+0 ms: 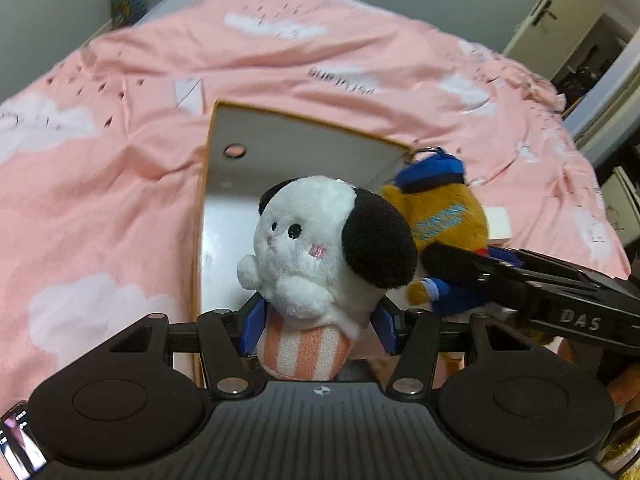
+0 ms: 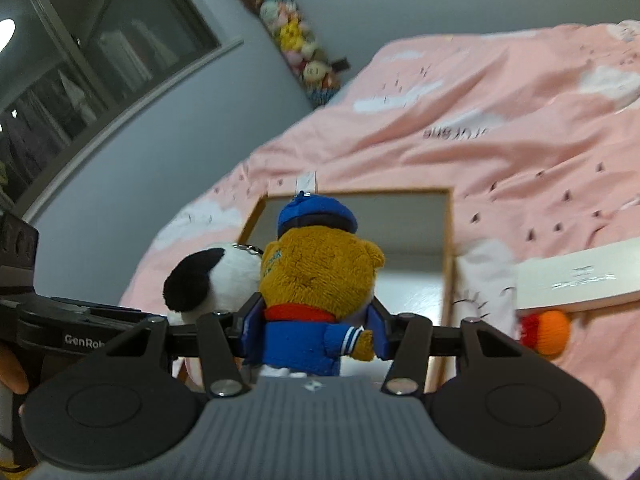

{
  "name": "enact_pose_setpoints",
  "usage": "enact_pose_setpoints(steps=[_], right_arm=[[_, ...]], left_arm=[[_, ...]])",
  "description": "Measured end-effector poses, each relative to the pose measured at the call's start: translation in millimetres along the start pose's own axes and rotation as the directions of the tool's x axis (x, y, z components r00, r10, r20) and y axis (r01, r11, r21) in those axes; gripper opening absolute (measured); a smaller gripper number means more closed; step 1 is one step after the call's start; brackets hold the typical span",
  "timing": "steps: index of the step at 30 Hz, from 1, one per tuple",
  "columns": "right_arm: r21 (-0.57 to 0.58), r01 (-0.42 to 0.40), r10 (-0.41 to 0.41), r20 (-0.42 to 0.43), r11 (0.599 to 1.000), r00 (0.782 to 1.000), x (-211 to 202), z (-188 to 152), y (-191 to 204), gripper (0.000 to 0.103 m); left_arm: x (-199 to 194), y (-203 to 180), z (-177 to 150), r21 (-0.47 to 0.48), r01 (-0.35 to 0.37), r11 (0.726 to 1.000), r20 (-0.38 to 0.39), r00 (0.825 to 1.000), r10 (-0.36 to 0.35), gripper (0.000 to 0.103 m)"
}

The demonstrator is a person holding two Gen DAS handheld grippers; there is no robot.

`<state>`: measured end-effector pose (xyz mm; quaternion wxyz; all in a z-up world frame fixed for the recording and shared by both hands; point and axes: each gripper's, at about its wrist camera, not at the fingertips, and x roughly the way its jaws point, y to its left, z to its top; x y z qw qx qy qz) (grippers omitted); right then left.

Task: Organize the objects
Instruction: 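Carry the dog plush with the left tool while the right tool carries the bear plush into the box, then open the left tool to release the dog plush while the right tool releases the bear plush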

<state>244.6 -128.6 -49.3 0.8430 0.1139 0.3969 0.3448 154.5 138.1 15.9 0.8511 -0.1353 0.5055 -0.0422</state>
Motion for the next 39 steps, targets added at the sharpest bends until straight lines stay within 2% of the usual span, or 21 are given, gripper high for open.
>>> enact_pose_setpoints(steps=[6,12,15,19,30,34,37,39], right_arm=[[-0.001,0.05,-0.049,-0.099,0.999,0.994,50,3,-8,0.054],[-0.031,0.064,-0.068,-0.18,0.997,0.981,77,-1,-11,0.055],[-0.068,0.083,-0.094,-0.179,0.994,0.979,83,0,-8,0.055],[-0.067,0.075,-0.087,-0.198,0.995,0.976,90,3,-8,0.055],[-0.112,0.086,-0.11,-0.223,0.99,0.969,101,2,-3,0.053],[-0.132,0.089,-0.119,-0.237,0.987,0.964,104,0,0,0.052],[-0.151,0.084,-0.121,-0.258,0.985,0.958,107,0,3,0.053],[-0.167,0.086,-0.13,-0.274,0.982,0.953,110,-1,6,0.053]], left_arm=[[23,8,5,0.008,-0.054,0.998,-0.043,0.998,0.055,0.064],[36,15,8,0.011,-0.096,0.995,-0.089,0.991,0.096,0.065],[35,15,10,0.001,-0.096,0.995,-0.096,0.991,0.095,0.066],[33,21,11,-0.025,-0.084,0.996,-0.101,0.992,0.081,0.067],[27,23,4,-0.001,-0.049,0.999,-0.079,0.996,0.049,0.073],[22,14,0,0.085,-0.063,0.994,-0.054,0.996,0.068,0.076],[20,1,-4,0.207,-0.146,0.968,-0.014,0.988,0.152,0.078],[20,-5,-7,0.268,-0.174,0.947,-0.004,0.983,0.181,0.073]])
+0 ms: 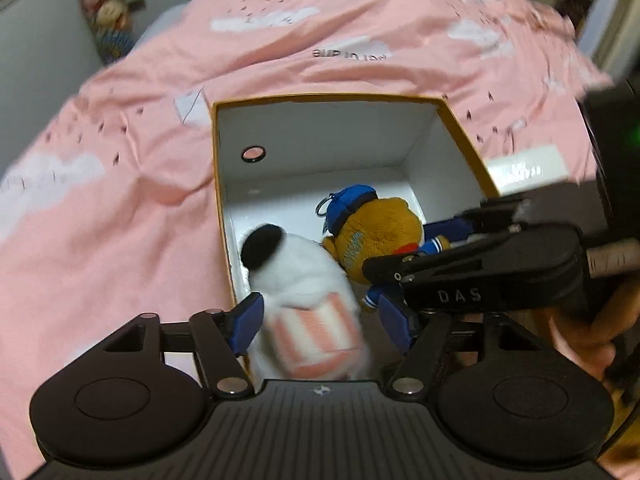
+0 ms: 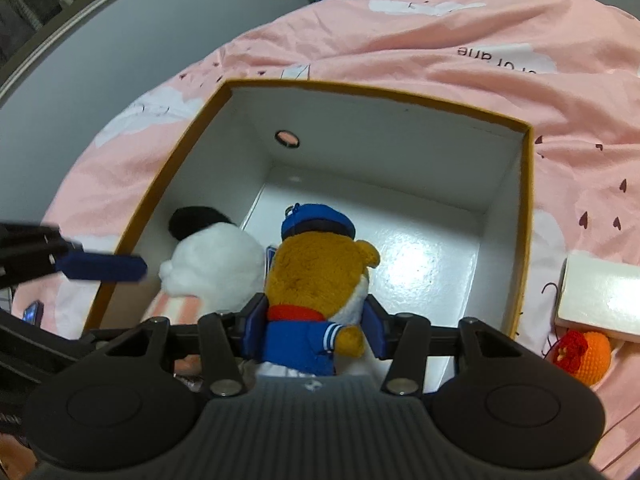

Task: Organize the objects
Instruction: 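Open the left tool to release the dog plush while the right tool releases the bear plush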

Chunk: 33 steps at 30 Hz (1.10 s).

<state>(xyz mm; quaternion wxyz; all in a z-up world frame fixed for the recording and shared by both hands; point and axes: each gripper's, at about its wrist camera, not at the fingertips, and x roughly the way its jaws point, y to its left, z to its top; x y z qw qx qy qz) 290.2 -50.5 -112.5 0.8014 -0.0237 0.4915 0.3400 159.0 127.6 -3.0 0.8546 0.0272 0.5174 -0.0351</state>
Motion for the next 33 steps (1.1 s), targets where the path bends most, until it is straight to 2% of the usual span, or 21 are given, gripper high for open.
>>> enact_pose_setpoints(steps=[3,5,7,11,13,15,22,25,28,29,31,32,33], right_arm=[[-0.005,0.001,-0.001,-0.019,1.0,1.0,2,1,1,0.055],[0.001,-0.007,0.007,-0.037,1.0,0.999,3,2,1,0.055],[-0.001,-0.014,0.014,-0.053,1.0,0.998,2,3,1,0.056],[0.019,-0.056,0.057,-0.08,0.998,0.995,0,6,-3,0.055],[0.043,-0.076,0.08,-0.1,0.996,0.992,0,8,-7,0.054],[0.043,-0.066,0.071,-0.114,0.997,0.991,2,7,-8,0.054],[0.04,-0.06,0.065,-0.139,0.997,0.988,11,0,-8,0.052],[0.034,-0.065,0.069,-0.131,0.997,0.989,13,-1,-6,0.05],[0.029,-0.073,0.076,-0.124,0.997,0.989,14,0,-6,0.045],[0.028,-0.076,0.079,-0.123,0.997,0.989,13,0,-6,0.044],[0.03,-0.078,0.081,-0.122,0.997,0.989,12,-1,-8,0.044],[0.033,-0.082,0.085,-0.119,0.996,0.989,12,-1,-9,0.043],[0.029,-0.089,0.092,-0.116,0.996,0.989,11,-1,-10,0.042]], left_arm=[[1,-3,-1,0.052,-0.024,0.998,0.0,1.0,0.024,0.067],[3,-4,-1,0.074,-0.038,0.997,0.0,0.999,0.039,0.051],[7,-7,-2,0.101,-0.057,0.993,-0.007,0.998,0.058,0.044],[12,-11,0,0.136,-0.055,0.989,-0.001,0.998,0.055,0.036],[13,-16,-1,0.176,-0.076,0.981,0.008,0.997,0.076,0.034],[16,-22,-1,0.225,-0.111,0.968,0.023,0.994,0.108,0.032],[28,-30,7,0.313,-0.133,0.94,0.008,0.991,0.137,0.028],[30,-37,7,0.411,-0.145,0.9,-0.021,0.986,0.168,0.028],[33,-45,2,0.519,-0.151,0.841,-0.048,0.978,0.205,0.028],[35,-48,-1,0.558,-0.156,0.815,-0.057,0.972,0.226,0.028],[46,-52,-13,0.653,-0.197,0.731,-0.065,0.947,0.313,0.026],[52,-51,-18,0.684,-0.21,0.698,-0.059,0.939,0.34,0.026],[53,-50,-22,0.7,-0.209,0.682,-0.044,0.942,0.334,0.024]])
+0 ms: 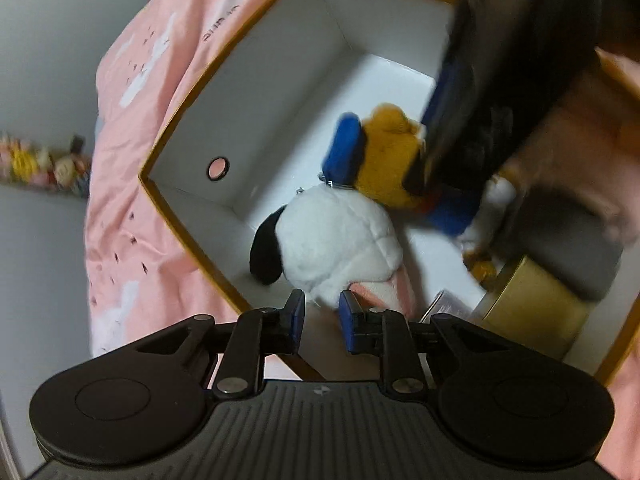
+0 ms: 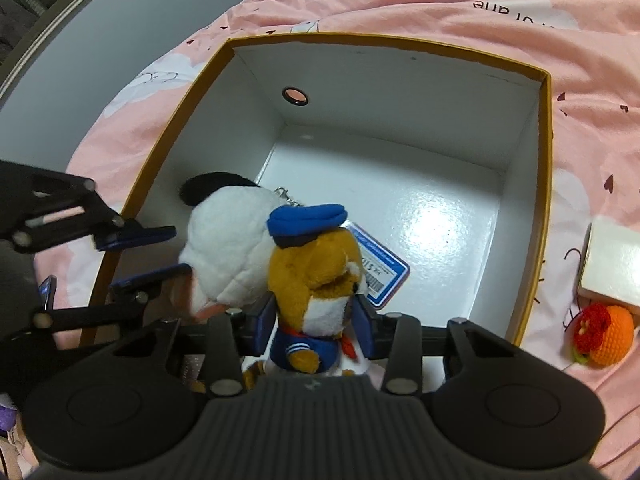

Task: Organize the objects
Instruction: 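Open the left tool to release the dog plush while the right tool releases the bear plush, then move both tools back toward the white card box and orange plush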

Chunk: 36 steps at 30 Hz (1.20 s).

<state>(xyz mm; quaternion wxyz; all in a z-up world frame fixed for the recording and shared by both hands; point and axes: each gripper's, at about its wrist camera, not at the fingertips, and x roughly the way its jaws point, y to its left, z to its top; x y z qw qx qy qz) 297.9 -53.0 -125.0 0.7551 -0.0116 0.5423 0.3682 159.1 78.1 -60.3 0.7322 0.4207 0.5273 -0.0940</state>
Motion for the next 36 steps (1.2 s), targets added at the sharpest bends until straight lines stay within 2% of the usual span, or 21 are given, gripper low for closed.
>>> enact_pose_setpoints(steps=[1,4,7,14,19,26,31,34,36], right_arm=[[-0.009,-0.01,0.01,0.002,1.0,1.0,-1,-1,1,0.041],[0.007,-0.018,0.018,0.002,1.0,1.0,0,-1,0,0.04],[0.062,-0.048,0.049,-0.012,0.997,0.999,1,0,-7,0.038],[0.149,-0.081,0.088,-0.038,0.985,0.995,1,-2,-12,0.035],[0.109,-0.041,0.043,-0.016,0.993,0.999,8,-6,-5,0.034],[0.066,-0.006,0.006,0.008,0.998,1.0,13,-10,2,0.036],[-0.015,0.043,-0.042,0.083,0.999,0.996,-6,-19,14,0.041],[-0.056,0.054,-0.045,0.154,0.997,0.987,-29,-27,20,0.045],[-0.087,0.072,-0.052,0.216,0.994,0.975,-48,-33,23,0.055]], left_arm=[[0,1,-2,-0.002,0.018,1.0,0.011,1.0,-0.018,0.022],[-3,15,-4,-0.112,0.116,0.987,0.037,0.993,-0.113,0.021],[-7,28,-7,-0.177,0.157,0.972,0.084,0.986,-0.144,0.022],[-15,43,-2,-0.256,0.131,0.958,0.215,0.974,-0.076,0.022],[1,40,13,-0.287,0.139,0.948,0.193,0.978,-0.085,0.022],[-3,37,9,-0.332,0.133,0.934,0.197,0.978,-0.069,0.022],[-20,42,1,-0.415,0.166,0.894,0.248,0.967,-0.064,0.023],[-37,43,-2,-0.442,0.187,0.877,0.3,0.952,-0.052,0.031],[-51,43,-1,-0.454,0.205,0.867,0.341,0.939,-0.044,0.034]])
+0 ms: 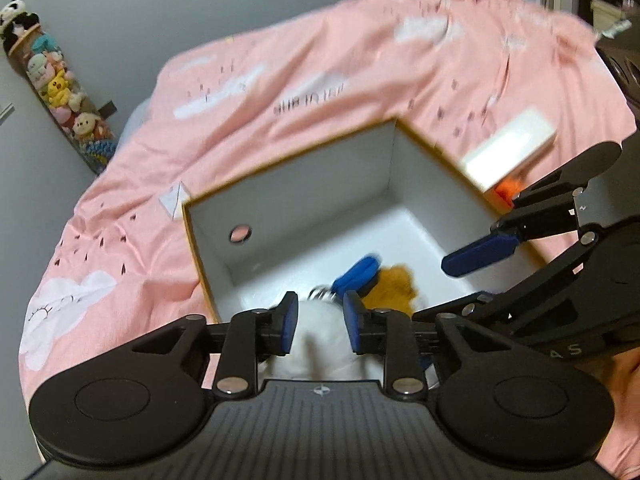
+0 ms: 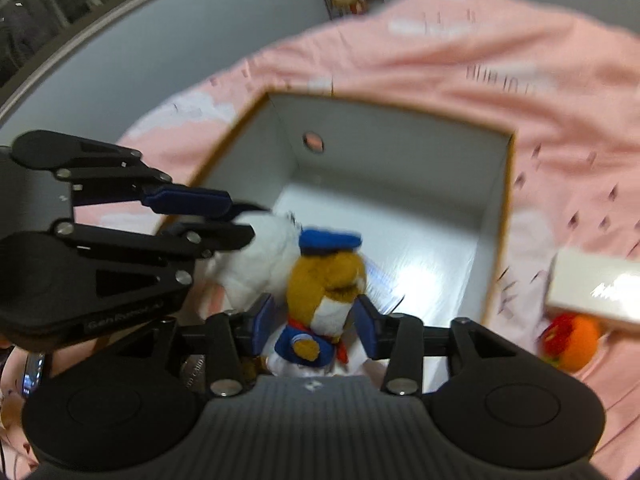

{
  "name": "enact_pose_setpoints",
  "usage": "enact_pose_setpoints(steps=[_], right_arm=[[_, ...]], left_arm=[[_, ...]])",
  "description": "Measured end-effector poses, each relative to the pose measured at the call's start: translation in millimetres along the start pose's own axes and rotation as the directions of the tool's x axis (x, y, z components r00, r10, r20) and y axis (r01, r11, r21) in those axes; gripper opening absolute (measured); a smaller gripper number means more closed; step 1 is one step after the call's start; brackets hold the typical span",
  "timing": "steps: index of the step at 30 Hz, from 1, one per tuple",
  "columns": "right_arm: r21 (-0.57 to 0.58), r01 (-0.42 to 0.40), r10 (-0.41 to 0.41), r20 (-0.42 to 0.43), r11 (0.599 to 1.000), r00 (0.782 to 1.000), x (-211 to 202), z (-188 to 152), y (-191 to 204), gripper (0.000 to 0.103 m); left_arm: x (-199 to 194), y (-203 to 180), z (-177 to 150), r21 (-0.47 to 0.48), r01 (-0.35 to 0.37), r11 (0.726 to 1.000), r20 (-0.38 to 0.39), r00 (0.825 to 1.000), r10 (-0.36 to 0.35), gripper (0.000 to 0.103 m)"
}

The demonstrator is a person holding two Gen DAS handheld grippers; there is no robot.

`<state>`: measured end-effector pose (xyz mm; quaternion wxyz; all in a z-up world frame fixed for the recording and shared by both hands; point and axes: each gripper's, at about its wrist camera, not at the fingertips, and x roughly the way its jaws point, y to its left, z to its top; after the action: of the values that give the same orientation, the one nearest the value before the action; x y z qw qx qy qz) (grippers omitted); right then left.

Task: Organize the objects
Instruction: 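Move both tools back toward the white card box and orange plush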

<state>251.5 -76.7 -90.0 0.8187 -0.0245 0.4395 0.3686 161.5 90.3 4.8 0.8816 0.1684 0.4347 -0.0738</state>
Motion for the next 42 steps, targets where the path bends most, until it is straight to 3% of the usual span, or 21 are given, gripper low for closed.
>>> enact_pose_setpoints(steps=[4,5,9,13,17,21,25,28,33,39,42], right_arm=[[-0.003,0.034,-0.033,0.129,0.999,0.991,-44,-9,-10,0.062],[0.01,0.046,-0.047,0.16,0.999,0.986,-54,-12,-15,0.068],[0.064,0.142,-0.154,0.267,0.988,0.951,-96,-34,-43,0.071],[0.113,0.249,-0.272,0.307,0.962,0.912,-120,-64,-72,0.071],[0.158,0.338,-0.372,0.313,0.928,0.874,-130,-88,-100,0.071],[0.188,0.413,-0.453,0.311,0.891,0.836,-123,-103,-119,0.072],[0.234,0.425,-0.479,0.275,0.875,0.834,-115,-114,-139,0.071],[0.249,0.424,-0.482,0.261,0.871,0.836,-113,-121,-151,0.068],[0.271,0.416,-0.483,0.267,0.868,0.834,-110,-126,-168,0.063],[0.269,0.394,-0.459,0.254,0.879,0.851,-102,-124,-180,0.062],[0.272,0.384,-0.45,0.247,0.882,0.858,-99,-123,-184,0.062]], left_arm=[[-23,-14,12,-0.019,0.045,0.999,0.093,0.995,-0.043,0.044],[-28,-19,15,-0.017,0.067,0.998,0.11,0.992,-0.064,0.044],[-32,-42,30,0.003,0.115,0.993,0.159,0.981,-0.114,0.047],[-21,-76,39,0.075,0.133,0.988,0.196,0.97,-0.145,0.048],[0,-114,49,0.163,0.178,0.971,0.17,0.964,-0.205,0.048],[27,-151,56,0.253,0.123,0.96,0.13,0.978,-0.16,0.053],[55,-160,69,0.166,0.213,0.963,0.042,0.974,-0.223,0.056],[78,-163,79,0.098,0.237,0.967,-0.013,0.972,-0.237,0.057],[110,-175,85,0.089,0.222,0.971,-0.088,0.973,-0.214,0.057],[142,-178,92,0.04,0.179,0.983,-0.152,0.973,-0.171,0.057],[155,-178,94,0.015,0.167,0.986,-0.177,0.971,-0.162,0.064]])
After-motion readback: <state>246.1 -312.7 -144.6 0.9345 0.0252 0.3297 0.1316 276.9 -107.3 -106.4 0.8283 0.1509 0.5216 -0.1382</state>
